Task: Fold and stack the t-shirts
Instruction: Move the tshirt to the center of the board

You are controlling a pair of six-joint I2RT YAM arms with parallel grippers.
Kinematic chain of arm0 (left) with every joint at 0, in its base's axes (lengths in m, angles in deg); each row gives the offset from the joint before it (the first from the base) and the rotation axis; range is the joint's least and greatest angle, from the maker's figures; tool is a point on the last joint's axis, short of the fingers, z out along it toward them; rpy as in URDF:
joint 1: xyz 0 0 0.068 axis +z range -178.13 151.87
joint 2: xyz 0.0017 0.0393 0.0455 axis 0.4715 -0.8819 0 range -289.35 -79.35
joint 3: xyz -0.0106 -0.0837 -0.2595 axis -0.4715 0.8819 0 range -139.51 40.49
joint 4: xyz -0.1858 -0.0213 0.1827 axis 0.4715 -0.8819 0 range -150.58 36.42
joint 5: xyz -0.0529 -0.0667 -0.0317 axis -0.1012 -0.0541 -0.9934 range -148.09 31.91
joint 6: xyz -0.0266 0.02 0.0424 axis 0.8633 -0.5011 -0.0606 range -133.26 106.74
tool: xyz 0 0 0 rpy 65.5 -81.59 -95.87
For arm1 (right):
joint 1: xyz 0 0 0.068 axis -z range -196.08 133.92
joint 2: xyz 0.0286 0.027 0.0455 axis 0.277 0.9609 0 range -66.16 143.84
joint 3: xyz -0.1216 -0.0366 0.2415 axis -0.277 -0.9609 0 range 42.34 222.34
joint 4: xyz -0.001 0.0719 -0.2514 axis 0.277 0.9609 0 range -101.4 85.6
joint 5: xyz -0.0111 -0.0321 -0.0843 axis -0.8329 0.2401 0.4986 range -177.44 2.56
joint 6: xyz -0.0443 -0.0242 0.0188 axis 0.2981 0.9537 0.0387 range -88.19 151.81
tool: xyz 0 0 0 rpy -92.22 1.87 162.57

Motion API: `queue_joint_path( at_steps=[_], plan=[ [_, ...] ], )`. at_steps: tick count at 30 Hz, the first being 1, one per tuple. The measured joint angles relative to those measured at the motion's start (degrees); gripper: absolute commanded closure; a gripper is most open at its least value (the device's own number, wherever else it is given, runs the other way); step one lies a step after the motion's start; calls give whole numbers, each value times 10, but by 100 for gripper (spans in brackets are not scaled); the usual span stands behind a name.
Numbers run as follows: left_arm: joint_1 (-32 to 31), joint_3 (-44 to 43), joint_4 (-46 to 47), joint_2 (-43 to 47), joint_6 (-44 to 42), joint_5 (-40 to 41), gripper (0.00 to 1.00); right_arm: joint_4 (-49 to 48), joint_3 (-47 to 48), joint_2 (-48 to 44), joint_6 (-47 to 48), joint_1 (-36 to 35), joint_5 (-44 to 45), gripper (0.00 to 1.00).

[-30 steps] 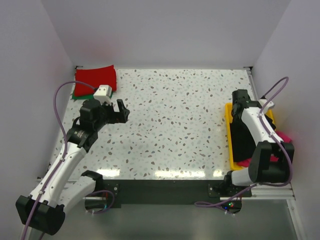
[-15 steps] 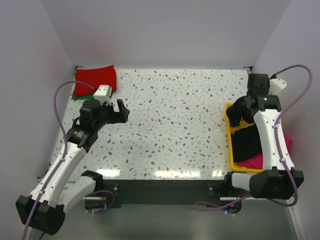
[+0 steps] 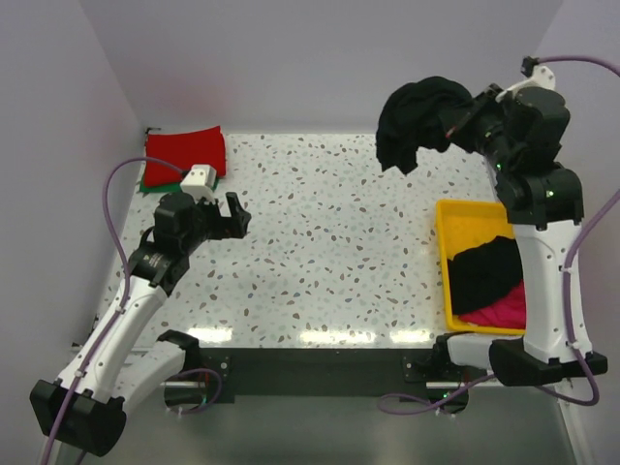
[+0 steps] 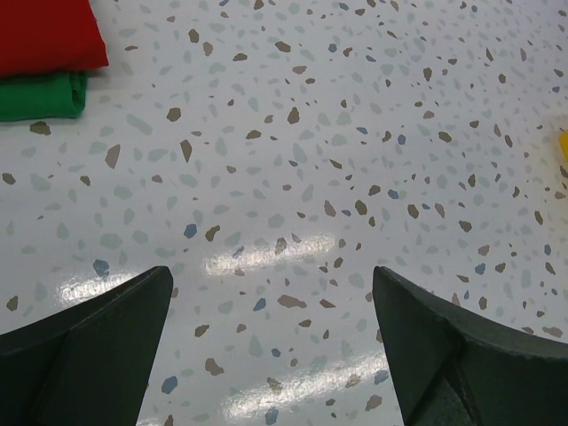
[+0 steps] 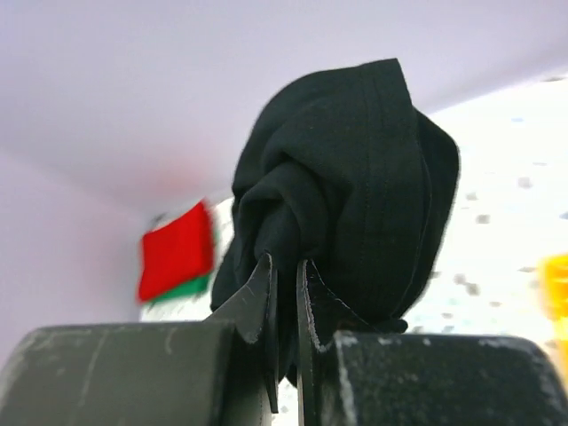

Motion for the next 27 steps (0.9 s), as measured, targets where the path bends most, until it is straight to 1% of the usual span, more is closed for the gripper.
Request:
queue_joint_path(
  at_steps=[4,7,8,9,10,11,12,13,15,20,23,26,27],
  plan=[
    [0,0,0,2,1,0,0,-45,-10,21,-7,-110,-24,100],
    [0,0,0,2,9,-3,0,-97,-71,22,-11,-181,-29,100],
    [0,1,2,2,17,-6,1,-112,-98,23,-12,-204,-28,99],
    [0,5,8,2,25,-11,2,-129,-127,25,-13,-223,-28,88],
    [0,13,16,3,37,-14,2,-148,-162,26,-14,-239,-28,60],
    [0,23,22,5,51,-18,2,-162,-195,30,-16,-254,-28,47],
    [0,33,27,5,58,-20,3,-175,-227,34,-14,-265,-27,37],
    [0,48,38,5,72,-23,4,-184,-258,41,-13,-274,-26,24],
    [0,84,58,6,101,-30,5,-203,-322,54,-10,-283,-21,21],
    [-9,182,118,0,152,-41,9,-216,-464,53,-7,-283,7,21],
    [-31,212,159,-35,166,-42,12,-232,-535,42,-7,-283,16,22],
    [-64,226,195,-78,172,-34,16,-260,-583,41,-12,-287,16,23],
    [-75,229,204,-90,175,-30,20,-268,-594,42,-14,-290,17,23]
  ],
)
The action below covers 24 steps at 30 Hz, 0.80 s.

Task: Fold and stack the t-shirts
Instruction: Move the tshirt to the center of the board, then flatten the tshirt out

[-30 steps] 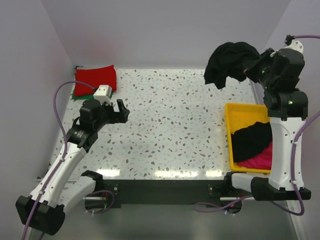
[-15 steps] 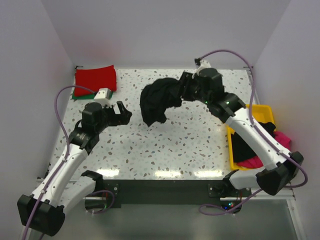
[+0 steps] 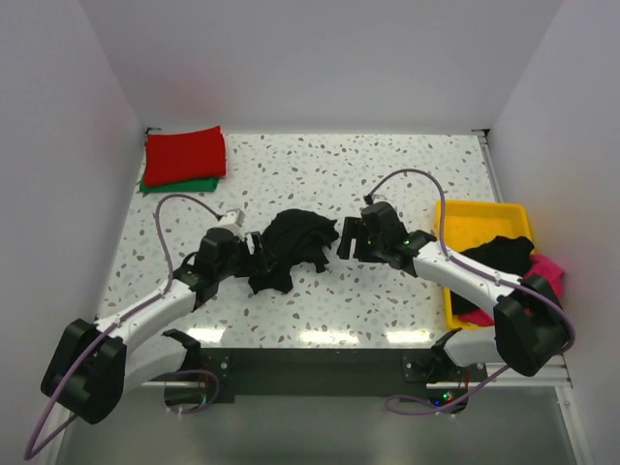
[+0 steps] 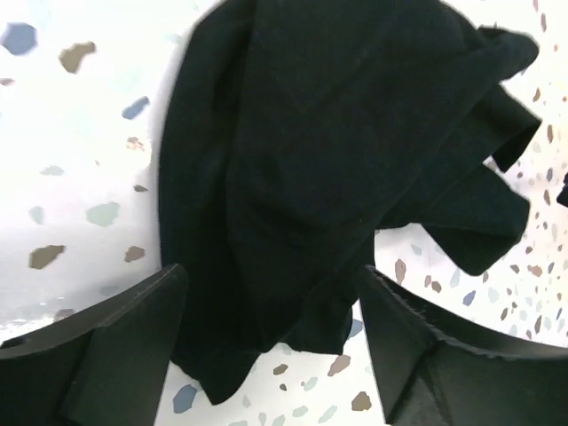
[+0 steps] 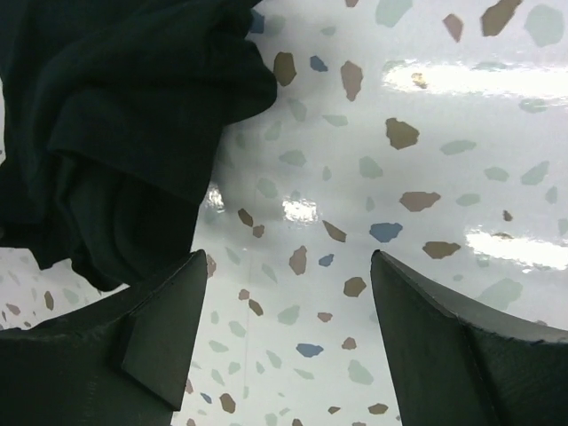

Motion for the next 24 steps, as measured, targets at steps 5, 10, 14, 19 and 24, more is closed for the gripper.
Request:
queue_joint_path(
  at_steps=[5,10,14,19,24],
  plan=[
    [-24,6,33,-42,6,16,27,-59,-17,23,-23,-32,0,23],
    [-26,7,59,-55,7,25,42,-106,-26,28,-55,-77,18,23],
    [-26,7,64,-55,7,28,53,-134,-31,31,-80,-105,40,23],
    [-26,12,65,-53,7,28,71,-156,-31,54,-103,-125,57,25],
    [-26,23,61,-39,7,28,87,-163,-32,58,-119,-144,76,48]
  ],
)
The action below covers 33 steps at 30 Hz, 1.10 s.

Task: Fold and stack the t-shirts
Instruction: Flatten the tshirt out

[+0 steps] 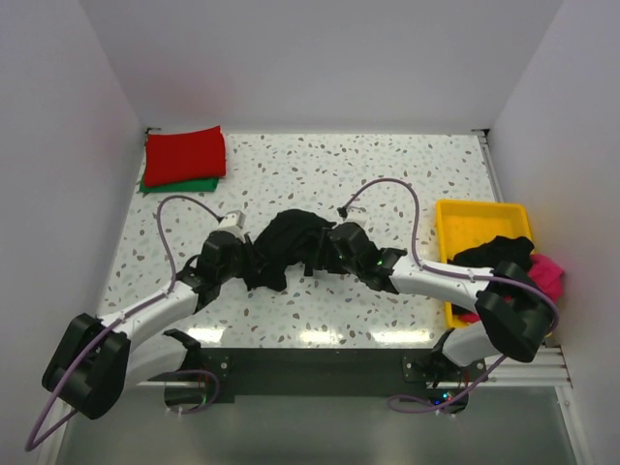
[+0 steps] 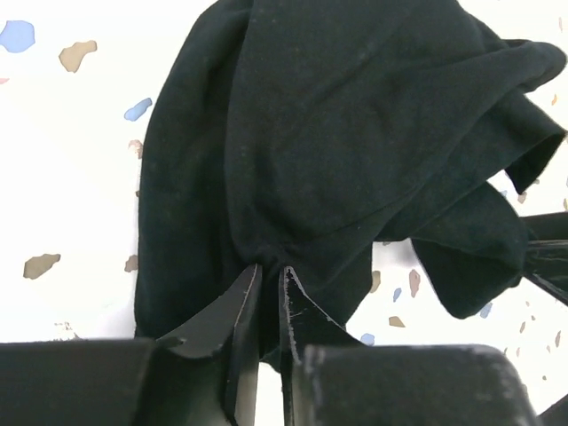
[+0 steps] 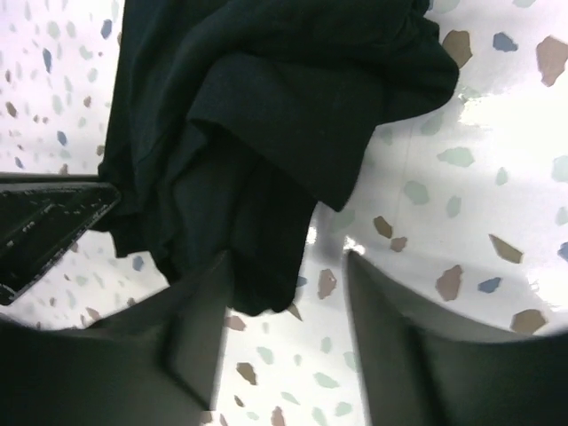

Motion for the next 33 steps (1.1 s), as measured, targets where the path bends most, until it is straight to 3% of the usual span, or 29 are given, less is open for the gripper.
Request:
queue_joint_path(
  at_steps=[3,6,13,21,33],
  plan=[
    [0,0,-3,17,-1,0,93,-9,1,7,-9,-7,10,81],
    [0,-1,-10,30,-1,2,97,-12,2,23,-17,-9,21,100],
    [0,-82,-102,42,1,45,100,53,59,31,-14,-9,64,100],
    [14,-236,-181,84,2,109,100,201,141,-108,36,-2,183,100],
    [103,-365,-282,116,-33,149,100,332,263,-210,129,109,262,100]
  ],
)
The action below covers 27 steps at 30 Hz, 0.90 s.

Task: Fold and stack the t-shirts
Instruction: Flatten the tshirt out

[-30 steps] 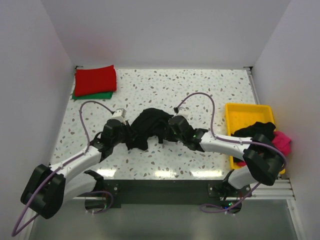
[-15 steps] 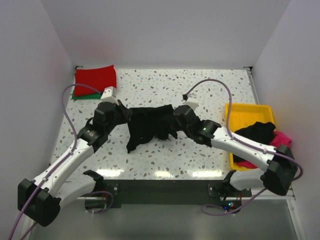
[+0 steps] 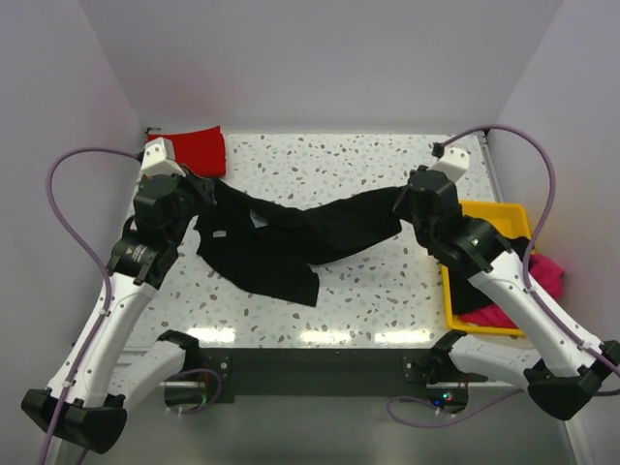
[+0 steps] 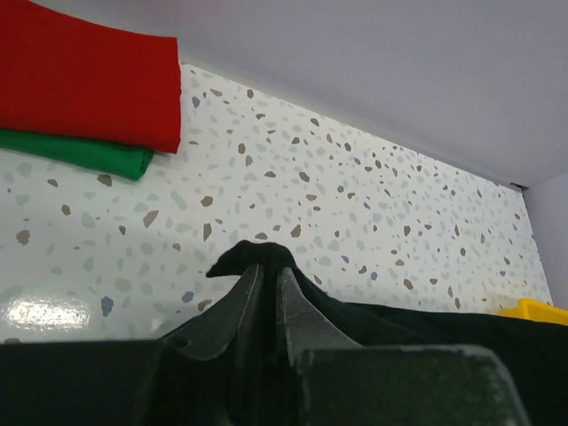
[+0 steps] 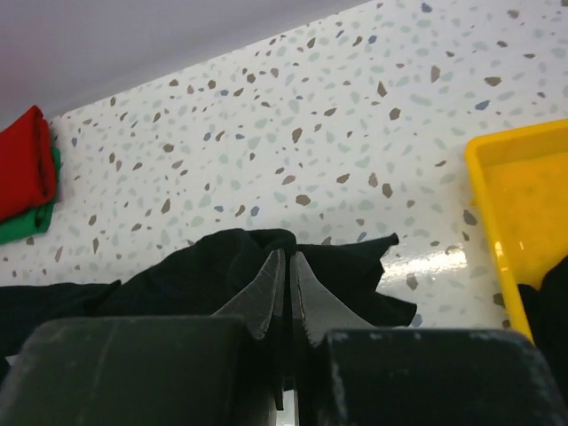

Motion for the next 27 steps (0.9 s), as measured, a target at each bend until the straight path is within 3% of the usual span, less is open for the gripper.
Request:
queue_joint_path(
  at_steps=[9,23,27],
  plan=[
    [1,-64,-50,23,-24,38,100,67,50,-56,32,24,43,100],
    [2,-266,-100,77,-43,63,100,130,86,-174,29,24,32,100],
    [3,-269,-81,47,-44,49,100,124,71,-153,23,24,10,90]
  ],
)
